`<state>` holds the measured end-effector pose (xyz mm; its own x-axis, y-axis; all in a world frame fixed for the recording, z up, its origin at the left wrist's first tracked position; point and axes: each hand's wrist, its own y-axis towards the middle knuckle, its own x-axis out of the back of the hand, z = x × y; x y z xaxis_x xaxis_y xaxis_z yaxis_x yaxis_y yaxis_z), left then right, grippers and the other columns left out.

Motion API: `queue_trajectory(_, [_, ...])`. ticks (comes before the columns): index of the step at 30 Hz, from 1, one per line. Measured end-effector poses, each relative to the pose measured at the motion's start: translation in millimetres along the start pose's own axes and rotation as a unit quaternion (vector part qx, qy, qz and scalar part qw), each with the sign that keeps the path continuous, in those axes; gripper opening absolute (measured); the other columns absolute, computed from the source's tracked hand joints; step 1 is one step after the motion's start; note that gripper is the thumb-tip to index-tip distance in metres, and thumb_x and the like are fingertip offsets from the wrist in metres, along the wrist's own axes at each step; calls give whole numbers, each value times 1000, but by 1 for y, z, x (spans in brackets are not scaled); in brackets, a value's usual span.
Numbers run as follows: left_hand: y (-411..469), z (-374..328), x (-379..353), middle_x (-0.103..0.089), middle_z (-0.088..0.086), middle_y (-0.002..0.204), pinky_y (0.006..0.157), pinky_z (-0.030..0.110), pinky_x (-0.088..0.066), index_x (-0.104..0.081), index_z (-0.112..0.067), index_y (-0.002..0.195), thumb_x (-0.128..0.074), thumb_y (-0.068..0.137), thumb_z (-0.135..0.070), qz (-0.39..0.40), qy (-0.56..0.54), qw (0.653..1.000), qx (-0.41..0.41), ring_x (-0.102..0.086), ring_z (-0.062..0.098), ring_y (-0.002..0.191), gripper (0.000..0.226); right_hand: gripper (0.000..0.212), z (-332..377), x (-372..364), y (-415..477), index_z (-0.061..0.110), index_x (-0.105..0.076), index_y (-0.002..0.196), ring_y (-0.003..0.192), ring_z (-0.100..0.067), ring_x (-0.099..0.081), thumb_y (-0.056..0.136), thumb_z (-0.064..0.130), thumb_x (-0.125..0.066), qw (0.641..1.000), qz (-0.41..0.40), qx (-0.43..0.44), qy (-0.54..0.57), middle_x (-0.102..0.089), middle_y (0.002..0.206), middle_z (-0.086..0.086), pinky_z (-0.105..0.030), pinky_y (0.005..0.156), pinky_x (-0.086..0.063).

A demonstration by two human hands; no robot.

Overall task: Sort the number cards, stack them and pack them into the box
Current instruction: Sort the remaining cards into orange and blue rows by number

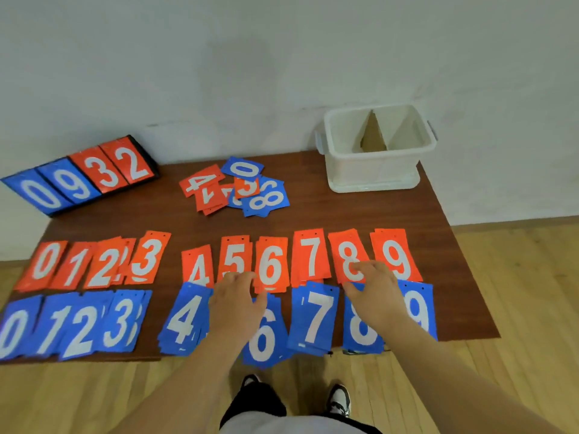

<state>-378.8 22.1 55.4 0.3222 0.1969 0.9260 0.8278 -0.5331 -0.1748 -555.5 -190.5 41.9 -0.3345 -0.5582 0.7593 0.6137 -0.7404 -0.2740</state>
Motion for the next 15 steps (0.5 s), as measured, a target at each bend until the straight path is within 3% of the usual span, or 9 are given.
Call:
queue_trajectory(3, [14,32,28,-55,-1,132,99,42,-46,-57,-29,132,-62,95,-44,-34,14,999,25,-48,25,124,41,52,47,-8,22,28,-54,141,136,-26,-43,92,41,-67,998,17,42,-43,-43,150,-1,-42,107,-46])
queue_trajectory(8, [55,82,63,-52,1,137,101,41,-44,-49,-27,140,-60,95,-49,-52,47,996,59,-48,24,126,52,56,113,-28,63,28,-53,142,136,-28,-42,90,38,-68,995,36,62,-72,-40,152,-3,-39,107,-44])
queue_trajectory(15, [143,152,86,-45,5,147,111,43,-40,-41,-28,148,-56,94,-55,-4,67,995,78,-40,27,138,63,57,180,-71,125,27,-52,142,136,-29,-41,89,42,-67,991,67,23,-113,-38,152,-4,-43,108,-44])
